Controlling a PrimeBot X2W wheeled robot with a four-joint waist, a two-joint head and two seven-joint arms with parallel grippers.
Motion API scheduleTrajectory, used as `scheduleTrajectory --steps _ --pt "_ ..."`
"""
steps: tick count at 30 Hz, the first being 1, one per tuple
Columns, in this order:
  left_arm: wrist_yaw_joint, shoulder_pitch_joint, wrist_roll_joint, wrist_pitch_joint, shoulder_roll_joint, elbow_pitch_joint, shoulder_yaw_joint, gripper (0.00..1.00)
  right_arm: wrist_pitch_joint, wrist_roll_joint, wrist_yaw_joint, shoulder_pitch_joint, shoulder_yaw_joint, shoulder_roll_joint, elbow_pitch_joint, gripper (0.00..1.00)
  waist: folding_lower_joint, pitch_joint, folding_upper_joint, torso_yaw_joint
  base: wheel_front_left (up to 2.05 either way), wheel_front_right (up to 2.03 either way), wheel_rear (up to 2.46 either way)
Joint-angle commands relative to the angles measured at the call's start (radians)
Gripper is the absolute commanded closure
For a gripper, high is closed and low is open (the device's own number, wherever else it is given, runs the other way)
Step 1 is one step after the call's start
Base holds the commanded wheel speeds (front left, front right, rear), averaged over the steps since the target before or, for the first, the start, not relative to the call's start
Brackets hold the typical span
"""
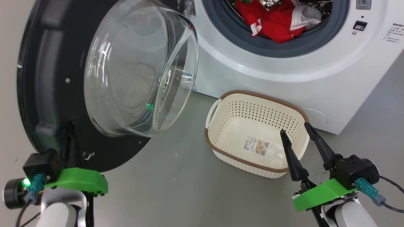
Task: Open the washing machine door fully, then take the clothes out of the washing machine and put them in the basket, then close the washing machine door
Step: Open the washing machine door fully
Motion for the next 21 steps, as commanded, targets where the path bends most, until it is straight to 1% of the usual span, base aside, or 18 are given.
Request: scheduleTrajectory --steps 1,9,21 --pt "0.009 -0.046 -0.009 -0.019 0.051 -0.008 0.062 1.0 0.005 -0.016 0.006 -0.021 0.017 0.003 -0.029 0.0 0.0 0.003 0.0 -0.002 0.0 0.0 0.0" --pt "-0.017 -0.095 -0.044 -0.059 0.048 0.067 0.098 1.0 0.023 -0.032 0.006 -0.016 0.01 0.003 -0.051 0.0 0.0 0.018 0.0 -0.008 0.0 0.0 0.0" --pt "-0.043 -0.167 -0.062 -0.078 0.057 0.182 0.136 1.0 0.04 -0.045 0.006 -0.016 0.009 0.003 -0.074 0.0 0.0 0.032 0.0 -0.022 0.0 0.0 0.0"
